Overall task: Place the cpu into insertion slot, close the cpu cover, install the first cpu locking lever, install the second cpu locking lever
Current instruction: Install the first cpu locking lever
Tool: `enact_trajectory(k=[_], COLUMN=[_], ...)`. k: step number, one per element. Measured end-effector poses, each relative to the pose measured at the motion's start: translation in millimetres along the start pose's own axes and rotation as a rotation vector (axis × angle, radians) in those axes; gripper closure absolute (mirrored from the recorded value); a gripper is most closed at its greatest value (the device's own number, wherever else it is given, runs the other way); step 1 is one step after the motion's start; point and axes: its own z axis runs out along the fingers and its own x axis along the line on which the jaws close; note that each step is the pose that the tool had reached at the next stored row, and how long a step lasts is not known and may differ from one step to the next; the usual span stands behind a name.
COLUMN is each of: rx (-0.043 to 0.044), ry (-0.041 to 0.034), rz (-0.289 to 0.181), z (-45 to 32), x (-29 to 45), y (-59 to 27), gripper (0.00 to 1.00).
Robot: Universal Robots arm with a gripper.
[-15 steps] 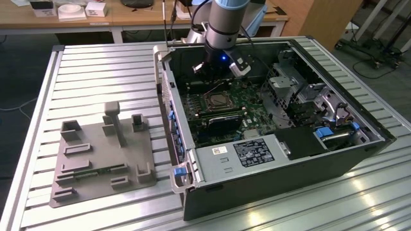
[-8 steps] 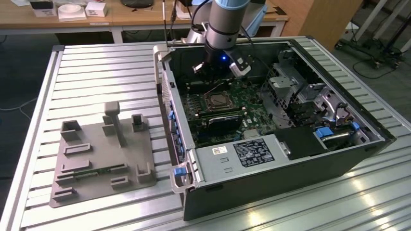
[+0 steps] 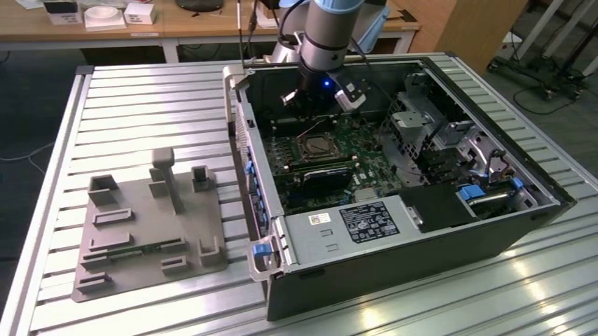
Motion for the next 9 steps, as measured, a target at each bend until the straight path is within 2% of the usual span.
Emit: enact_trajectory(k=[3, 9], rx=[0.0001, 0.0001], ry=[0.001, 0.0024], rz=[-0.005, -0.013], z=[1.1, 1.2], x=[-3.3, -3.5], y=[-0.4, -0.5], gripper=[0.9, 0.9])
